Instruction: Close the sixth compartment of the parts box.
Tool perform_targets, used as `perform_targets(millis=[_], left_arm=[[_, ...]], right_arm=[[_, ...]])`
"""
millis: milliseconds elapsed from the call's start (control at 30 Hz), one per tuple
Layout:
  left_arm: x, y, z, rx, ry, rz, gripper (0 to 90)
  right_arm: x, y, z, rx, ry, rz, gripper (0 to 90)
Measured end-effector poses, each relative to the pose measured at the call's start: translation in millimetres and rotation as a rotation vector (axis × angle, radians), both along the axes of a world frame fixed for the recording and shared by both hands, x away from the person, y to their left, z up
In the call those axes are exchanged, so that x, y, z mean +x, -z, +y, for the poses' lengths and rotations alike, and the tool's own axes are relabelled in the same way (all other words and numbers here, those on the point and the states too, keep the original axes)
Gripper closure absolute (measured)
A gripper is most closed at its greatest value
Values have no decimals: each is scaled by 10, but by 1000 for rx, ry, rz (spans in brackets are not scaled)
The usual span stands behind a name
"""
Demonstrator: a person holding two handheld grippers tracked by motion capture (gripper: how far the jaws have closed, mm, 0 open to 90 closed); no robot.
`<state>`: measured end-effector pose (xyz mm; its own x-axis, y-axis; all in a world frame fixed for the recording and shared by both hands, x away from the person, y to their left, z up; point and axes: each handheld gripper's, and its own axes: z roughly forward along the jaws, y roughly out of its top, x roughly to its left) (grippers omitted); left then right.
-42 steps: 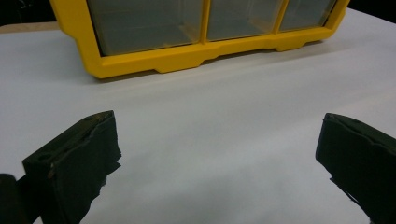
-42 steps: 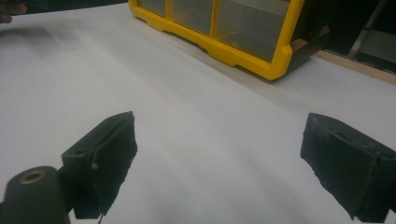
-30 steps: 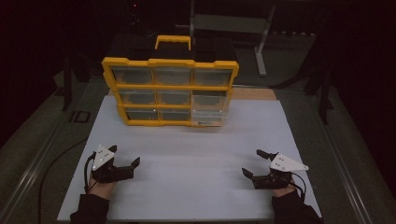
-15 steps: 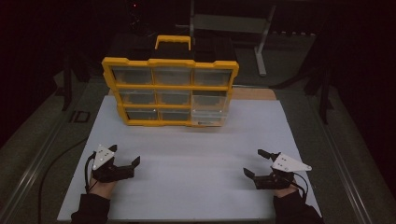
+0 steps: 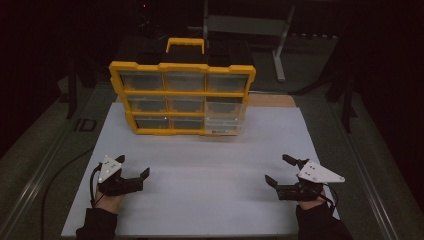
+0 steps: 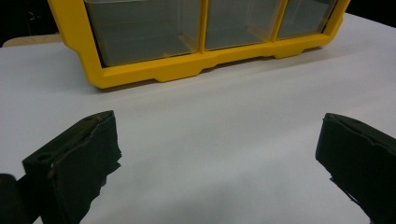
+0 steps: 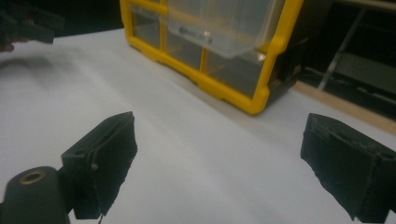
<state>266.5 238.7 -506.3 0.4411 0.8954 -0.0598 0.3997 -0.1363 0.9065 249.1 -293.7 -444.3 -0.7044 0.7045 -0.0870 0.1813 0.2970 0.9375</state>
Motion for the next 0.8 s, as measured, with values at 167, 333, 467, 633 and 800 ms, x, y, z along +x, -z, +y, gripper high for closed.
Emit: perform_targets(millis=[167, 333, 467, 633, 800], left_arm=[[-1, 2, 0, -2, 1, 1, 1], [-5, 5, -8, 2, 1, 0, 1], [-9, 5, -14, 5, 0, -2, 1], [-9, 1, -8, 1, 1, -2, 1], [-19, 5, -12, -1, 1, -4, 1]], right_arm=[[-63, -172, 34, 12, 1, -33, 105], [-86, -309, 95, 21, 5, -54, 96], [-86, -410, 175, 12, -18, -75, 96], [-49, -518, 299, 19, -18, -93, 95], [9, -598, 443, 9, -57, -107, 95]])
